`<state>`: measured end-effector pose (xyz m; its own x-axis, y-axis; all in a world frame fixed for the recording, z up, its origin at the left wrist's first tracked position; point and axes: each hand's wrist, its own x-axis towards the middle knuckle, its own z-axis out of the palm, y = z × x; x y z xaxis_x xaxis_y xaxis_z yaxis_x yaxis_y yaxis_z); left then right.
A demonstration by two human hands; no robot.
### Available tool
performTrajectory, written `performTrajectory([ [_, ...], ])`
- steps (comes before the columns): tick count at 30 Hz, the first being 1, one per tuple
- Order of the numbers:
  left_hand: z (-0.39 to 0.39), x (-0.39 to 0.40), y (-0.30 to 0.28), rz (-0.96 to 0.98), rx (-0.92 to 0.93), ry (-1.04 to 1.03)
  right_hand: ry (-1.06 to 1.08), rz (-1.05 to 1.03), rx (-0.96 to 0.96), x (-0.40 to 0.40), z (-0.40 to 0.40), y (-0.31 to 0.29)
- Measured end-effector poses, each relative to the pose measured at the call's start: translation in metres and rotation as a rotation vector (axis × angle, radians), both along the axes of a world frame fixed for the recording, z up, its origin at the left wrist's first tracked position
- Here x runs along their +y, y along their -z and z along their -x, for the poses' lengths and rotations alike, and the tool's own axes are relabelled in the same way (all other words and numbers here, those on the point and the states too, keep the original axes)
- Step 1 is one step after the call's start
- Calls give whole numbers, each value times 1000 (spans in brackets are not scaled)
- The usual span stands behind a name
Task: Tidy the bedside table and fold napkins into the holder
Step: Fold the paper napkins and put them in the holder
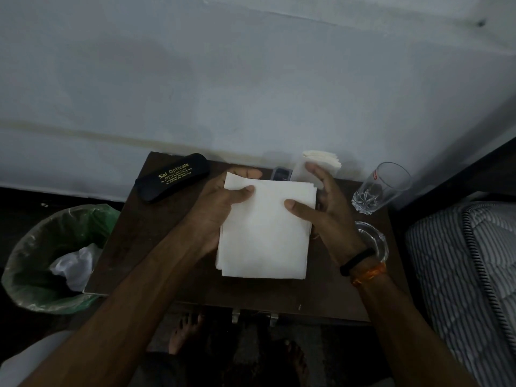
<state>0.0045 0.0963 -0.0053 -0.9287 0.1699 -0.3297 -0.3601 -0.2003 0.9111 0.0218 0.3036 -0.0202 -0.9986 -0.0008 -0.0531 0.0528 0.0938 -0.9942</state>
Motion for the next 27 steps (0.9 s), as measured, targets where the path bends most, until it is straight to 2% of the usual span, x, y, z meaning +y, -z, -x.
performTrajectory([
  [3, 1, 0, 0, 38, -19, 37, -125, -189, 120, 10, 4, 3],
  [8, 2, 2, 1, 76, -77, 77, -144, -354, 170, 11, 4, 13],
  [27, 2, 1, -4, -55, -120, 47, -79, -295, 138, 11, 4, 12],
])
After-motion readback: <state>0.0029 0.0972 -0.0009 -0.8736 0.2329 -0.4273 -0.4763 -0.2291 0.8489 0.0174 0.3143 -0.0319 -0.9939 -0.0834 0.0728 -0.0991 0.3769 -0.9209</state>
